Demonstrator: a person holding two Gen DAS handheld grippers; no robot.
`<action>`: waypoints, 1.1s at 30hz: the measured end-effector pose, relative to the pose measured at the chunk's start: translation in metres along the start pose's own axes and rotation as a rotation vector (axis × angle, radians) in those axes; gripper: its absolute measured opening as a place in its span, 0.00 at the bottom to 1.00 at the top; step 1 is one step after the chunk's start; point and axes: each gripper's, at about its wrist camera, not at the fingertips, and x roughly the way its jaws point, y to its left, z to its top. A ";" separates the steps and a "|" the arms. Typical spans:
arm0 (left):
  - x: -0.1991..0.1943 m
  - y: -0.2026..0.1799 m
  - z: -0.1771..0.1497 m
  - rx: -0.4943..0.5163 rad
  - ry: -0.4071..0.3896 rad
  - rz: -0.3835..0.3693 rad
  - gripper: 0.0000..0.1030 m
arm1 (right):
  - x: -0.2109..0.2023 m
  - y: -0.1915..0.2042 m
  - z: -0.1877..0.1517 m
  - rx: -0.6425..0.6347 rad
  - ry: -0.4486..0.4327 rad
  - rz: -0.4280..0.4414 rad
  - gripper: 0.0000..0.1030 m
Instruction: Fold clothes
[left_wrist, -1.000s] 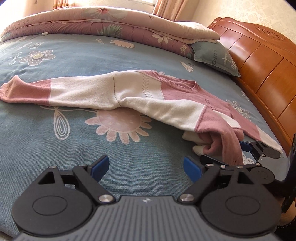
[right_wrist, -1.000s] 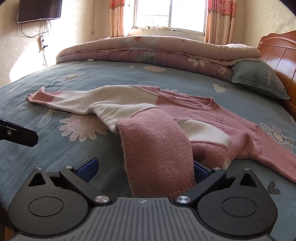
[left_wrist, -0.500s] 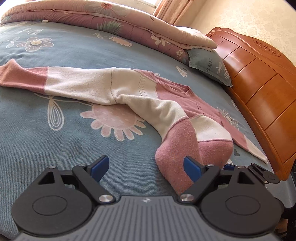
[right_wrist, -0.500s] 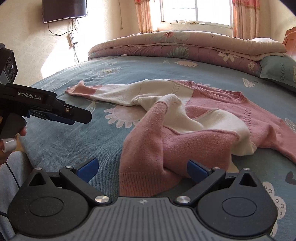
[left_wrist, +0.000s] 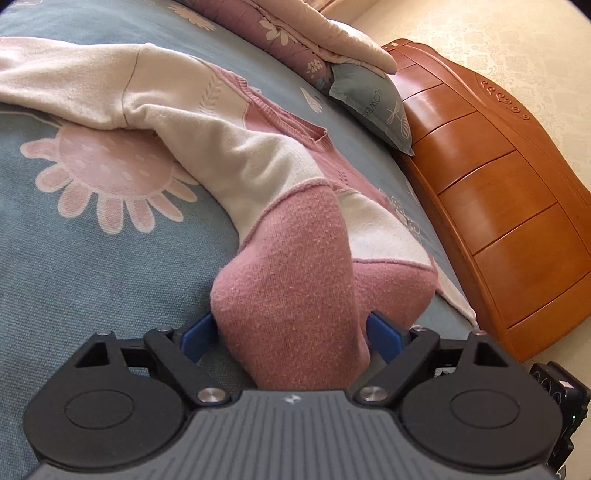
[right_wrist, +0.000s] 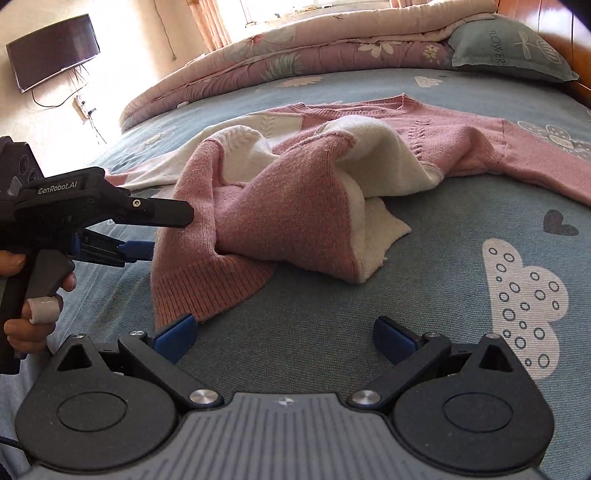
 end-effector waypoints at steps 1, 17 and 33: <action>0.002 0.002 0.003 -0.013 -0.005 -0.017 0.86 | 0.001 0.001 0.000 -0.007 -0.001 -0.002 1.00; -0.013 0.041 -0.034 -0.313 -0.060 -0.292 0.55 | 0.011 0.022 -0.007 -0.177 0.007 -0.124 1.00; -0.002 0.039 -0.036 -0.244 -0.065 -0.254 0.45 | 0.013 0.022 -0.006 -0.171 0.003 -0.149 1.00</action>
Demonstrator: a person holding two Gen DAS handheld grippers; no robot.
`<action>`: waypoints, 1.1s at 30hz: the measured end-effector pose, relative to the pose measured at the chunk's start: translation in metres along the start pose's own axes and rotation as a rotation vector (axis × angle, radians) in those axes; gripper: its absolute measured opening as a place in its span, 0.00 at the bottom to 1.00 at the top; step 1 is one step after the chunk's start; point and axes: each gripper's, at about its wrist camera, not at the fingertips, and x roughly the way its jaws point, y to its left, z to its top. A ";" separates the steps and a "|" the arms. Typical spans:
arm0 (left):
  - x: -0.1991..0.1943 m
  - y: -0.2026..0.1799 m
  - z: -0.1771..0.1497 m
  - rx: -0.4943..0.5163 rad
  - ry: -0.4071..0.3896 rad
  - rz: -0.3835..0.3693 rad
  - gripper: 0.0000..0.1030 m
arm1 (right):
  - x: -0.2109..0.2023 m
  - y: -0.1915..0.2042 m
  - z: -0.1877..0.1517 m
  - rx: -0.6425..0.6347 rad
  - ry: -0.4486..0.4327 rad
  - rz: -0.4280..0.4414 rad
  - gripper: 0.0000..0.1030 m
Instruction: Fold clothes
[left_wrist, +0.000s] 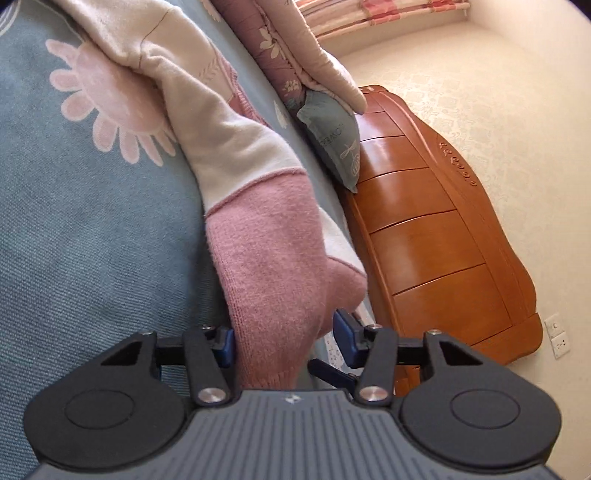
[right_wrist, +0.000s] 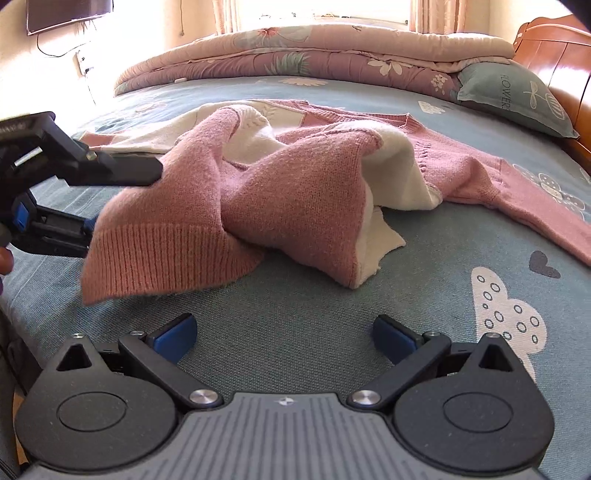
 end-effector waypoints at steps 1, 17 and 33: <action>0.001 0.005 -0.002 -0.009 -0.007 0.000 0.29 | 0.000 0.000 0.000 0.000 0.001 -0.003 1.00; -0.069 -0.033 0.014 0.092 -0.168 0.074 0.04 | 0.003 -0.006 -0.003 0.016 -0.014 -0.066 1.00; -0.120 -0.008 0.051 0.058 -0.245 0.208 0.04 | 0.005 -0.011 0.037 -0.093 -0.050 0.089 1.00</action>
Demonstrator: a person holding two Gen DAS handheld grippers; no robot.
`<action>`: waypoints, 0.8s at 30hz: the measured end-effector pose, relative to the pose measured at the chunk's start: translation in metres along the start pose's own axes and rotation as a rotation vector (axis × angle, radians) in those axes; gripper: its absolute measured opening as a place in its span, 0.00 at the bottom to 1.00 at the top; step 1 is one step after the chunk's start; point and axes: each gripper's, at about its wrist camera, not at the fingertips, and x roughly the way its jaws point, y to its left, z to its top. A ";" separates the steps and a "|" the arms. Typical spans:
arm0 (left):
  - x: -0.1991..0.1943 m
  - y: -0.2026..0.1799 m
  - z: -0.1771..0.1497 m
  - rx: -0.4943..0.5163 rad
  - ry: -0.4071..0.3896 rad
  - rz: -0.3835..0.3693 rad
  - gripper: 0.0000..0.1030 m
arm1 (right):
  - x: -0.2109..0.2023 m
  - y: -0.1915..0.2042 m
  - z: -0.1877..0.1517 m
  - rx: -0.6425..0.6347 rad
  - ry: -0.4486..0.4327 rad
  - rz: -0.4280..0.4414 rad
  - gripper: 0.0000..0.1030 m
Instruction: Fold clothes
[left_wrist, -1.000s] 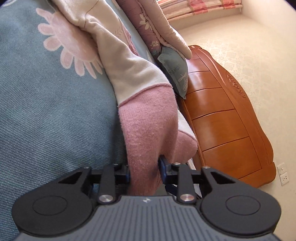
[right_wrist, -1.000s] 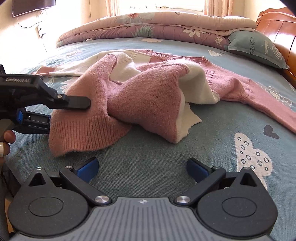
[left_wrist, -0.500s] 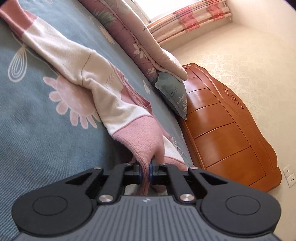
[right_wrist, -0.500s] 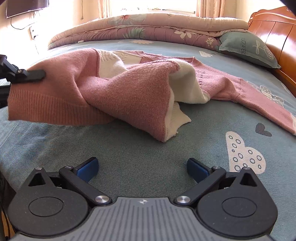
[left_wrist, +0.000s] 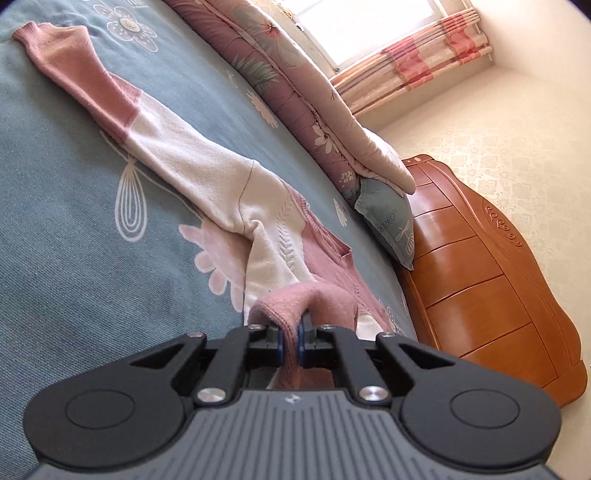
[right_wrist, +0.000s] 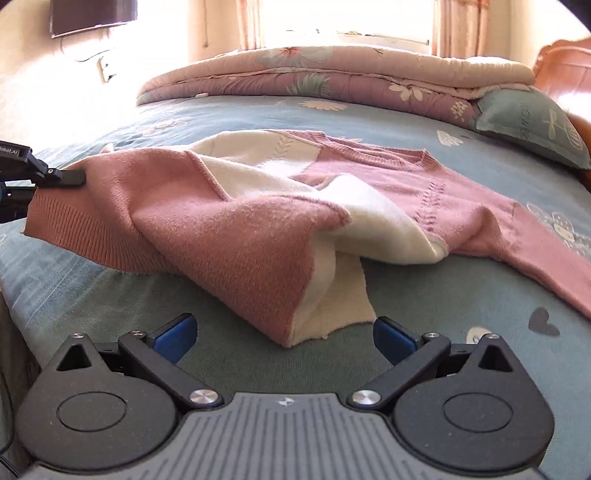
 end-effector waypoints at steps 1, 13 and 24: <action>0.002 0.002 0.001 0.000 0.001 0.002 0.04 | 0.007 -0.001 0.004 -0.026 0.000 0.023 1.00; 0.021 0.007 0.018 0.029 0.066 0.058 0.04 | 0.048 -0.013 0.034 0.095 0.004 0.418 1.00; -0.028 -0.061 0.019 0.227 0.100 -0.021 0.05 | -0.066 -0.032 0.061 0.246 -0.101 0.676 1.00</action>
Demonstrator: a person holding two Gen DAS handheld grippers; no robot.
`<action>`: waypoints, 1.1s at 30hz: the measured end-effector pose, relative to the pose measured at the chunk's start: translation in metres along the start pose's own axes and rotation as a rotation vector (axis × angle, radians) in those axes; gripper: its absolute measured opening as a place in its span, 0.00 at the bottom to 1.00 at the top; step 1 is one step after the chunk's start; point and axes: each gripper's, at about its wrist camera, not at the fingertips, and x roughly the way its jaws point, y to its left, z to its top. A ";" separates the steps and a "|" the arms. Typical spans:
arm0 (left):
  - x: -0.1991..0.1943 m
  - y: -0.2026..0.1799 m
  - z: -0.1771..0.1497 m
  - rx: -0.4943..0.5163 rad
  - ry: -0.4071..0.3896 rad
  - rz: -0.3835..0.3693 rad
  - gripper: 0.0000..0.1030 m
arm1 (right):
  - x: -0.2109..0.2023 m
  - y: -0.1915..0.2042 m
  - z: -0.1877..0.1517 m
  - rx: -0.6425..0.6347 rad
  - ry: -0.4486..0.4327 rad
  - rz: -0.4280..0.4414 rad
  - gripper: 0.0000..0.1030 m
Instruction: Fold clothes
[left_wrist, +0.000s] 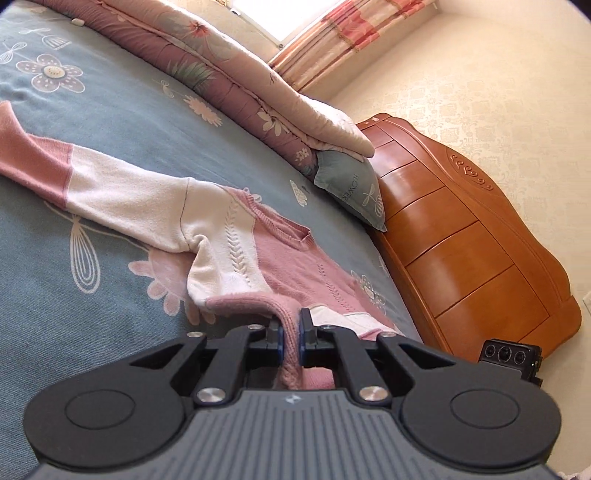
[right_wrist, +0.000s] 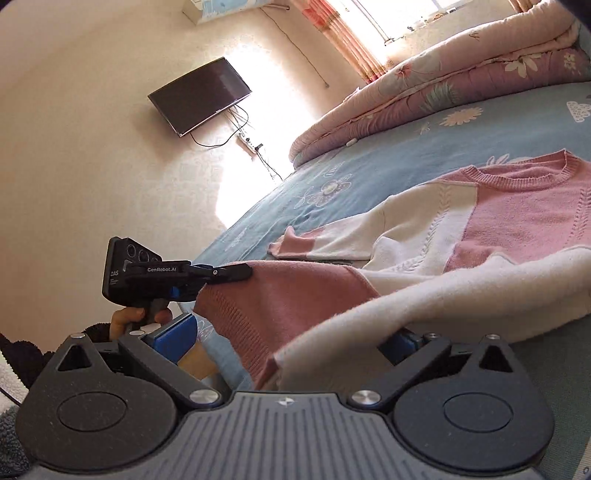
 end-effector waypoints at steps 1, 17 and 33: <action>-0.002 -0.002 0.000 0.011 0.011 0.016 0.05 | -0.005 0.003 0.000 -0.009 0.006 -0.025 1.00; -0.017 -0.004 -0.003 0.121 0.023 0.372 0.20 | -0.001 -0.057 -0.087 0.320 0.053 -0.328 1.00; 0.078 -0.041 -0.018 0.224 0.160 0.194 0.32 | 0.000 -0.083 -0.105 0.488 -0.087 -0.228 1.00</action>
